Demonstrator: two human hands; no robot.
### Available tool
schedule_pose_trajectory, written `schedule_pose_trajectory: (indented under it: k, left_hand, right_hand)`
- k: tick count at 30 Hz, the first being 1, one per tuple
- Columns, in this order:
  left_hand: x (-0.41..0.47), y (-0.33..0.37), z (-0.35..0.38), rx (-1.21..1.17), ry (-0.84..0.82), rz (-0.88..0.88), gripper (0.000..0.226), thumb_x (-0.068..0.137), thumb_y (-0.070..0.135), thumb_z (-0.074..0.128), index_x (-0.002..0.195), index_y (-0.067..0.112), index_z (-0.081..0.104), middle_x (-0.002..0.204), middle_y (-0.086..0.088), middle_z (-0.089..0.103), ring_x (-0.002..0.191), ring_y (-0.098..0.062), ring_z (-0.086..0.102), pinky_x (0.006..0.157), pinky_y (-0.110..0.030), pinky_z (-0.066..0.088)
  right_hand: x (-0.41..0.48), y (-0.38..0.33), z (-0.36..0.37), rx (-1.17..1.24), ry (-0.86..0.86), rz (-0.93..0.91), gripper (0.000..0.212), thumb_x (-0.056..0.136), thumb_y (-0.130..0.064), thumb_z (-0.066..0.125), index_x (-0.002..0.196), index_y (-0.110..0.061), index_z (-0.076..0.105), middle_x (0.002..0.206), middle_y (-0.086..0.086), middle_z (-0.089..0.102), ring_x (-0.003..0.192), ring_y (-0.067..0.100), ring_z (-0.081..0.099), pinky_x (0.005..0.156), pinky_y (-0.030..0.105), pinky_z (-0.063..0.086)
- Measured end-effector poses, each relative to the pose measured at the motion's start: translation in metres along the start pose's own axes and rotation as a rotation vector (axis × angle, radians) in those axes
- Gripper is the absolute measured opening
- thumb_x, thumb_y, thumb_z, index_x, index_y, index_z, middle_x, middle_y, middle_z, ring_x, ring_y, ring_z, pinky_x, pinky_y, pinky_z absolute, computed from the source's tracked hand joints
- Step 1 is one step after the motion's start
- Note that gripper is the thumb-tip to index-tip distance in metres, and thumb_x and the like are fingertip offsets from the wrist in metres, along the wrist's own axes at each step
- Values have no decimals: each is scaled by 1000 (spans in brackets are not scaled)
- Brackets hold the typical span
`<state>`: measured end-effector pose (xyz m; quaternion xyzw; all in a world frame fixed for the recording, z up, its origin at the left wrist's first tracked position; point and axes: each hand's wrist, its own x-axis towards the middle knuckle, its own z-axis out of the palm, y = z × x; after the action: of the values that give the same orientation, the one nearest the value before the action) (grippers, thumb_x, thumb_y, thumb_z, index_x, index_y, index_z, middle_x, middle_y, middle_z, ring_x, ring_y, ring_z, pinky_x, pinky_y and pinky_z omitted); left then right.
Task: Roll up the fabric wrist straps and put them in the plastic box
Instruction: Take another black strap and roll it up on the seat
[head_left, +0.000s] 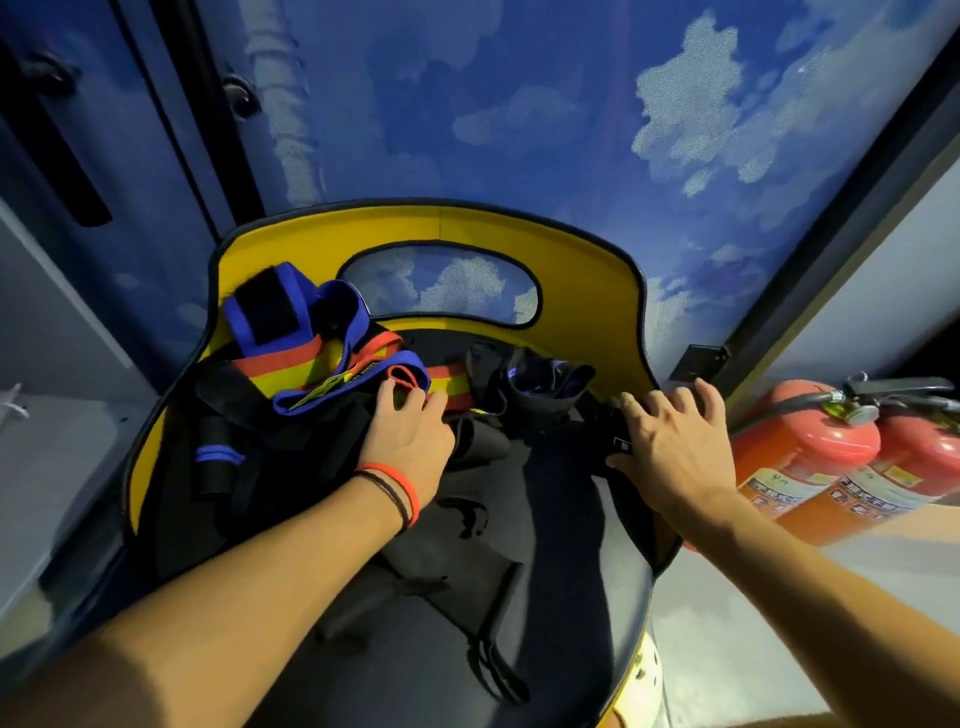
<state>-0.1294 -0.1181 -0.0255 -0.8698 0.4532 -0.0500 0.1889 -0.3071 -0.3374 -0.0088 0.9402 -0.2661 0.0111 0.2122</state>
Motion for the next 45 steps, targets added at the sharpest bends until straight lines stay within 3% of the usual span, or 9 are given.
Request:
schedule_pose_trajectory:
  k: [6,12,14,18,21,25,32,40,45]
  left_hand:
    - [-18,-9,-21,-221,-26,130,65,86,60,63,140,29,48,156,-8,31,146,-27,27,123,-57,9]
    - [-44,-42,-54,-257,-127,186,51,89,62,57,131,33,57,141,4,47,138,-21,37,125,-48,8]
    - [-49,-49,-55,-300,-185,175,52,90,62,56,135,36,55,145,5,44,142,-21,32,125,-49,7]
    - [-48,-43,-41,-408,-199,195,59,90,57,60,145,47,41,164,-4,19,154,-24,2,124,-55,-2]
    - [-37,-29,-27,-475,-232,197,63,88,55,63,147,50,38,167,-9,11,154,-24,-9,118,-62,-15]
    - [-25,-13,-13,-310,-150,143,59,90,55,59,142,29,48,153,1,34,149,-22,18,113,-71,-15]
    - [-12,-36,-24,-326,48,-36,48,89,62,57,124,28,61,131,12,53,134,-12,42,118,-65,-8]
    - [-25,-91,-25,-410,-93,-212,60,84,67,60,131,31,56,130,16,50,135,-8,41,122,-58,-1]
    - [-32,-86,-32,-651,-40,-228,75,85,64,61,147,28,40,146,9,35,142,-16,31,117,-42,24]
  right_hand:
    - [-9,-7,-5,55,-26,5,88,73,-68,68,142,-17,52,142,12,51,126,33,49,112,51,23]
    - [2,-20,-64,380,-78,-133,37,88,-53,64,113,-25,68,108,2,58,104,27,59,79,37,47]
    - [6,-30,-73,531,-151,-217,22,92,-42,63,105,-25,70,117,2,59,102,28,63,73,34,49]
    - [23,-52,-56,610,-221,-291,23,96,-28,58,113,-26,73,162,5,28,123,33,59,92,44,53]
    - [39,-65,-35,626,-298,-327,26,95,-22,58,117,-20,73,149,11,49,139,28,47,101,42,49]
    - [57,-72,-26,667,-212,-231,31,98,-17,55,127,-11,64,130,9,56,119,30,56,91,37,47]
    - [87,-92,-15,635,-27,-154,6,95,-4,50,98,-6,55,100,13,54,91,35,52,70,34,28]
    - [109,-66,-2,804,-51,214,14,96,-8,54,107,-4,62,115,16,59,106,38,59,87,40,46]
    - [110,-88,-29,1110,-19,-59,45,98,-6,61,143,-12,55,167,8,17,153,18,16,120,25,18]
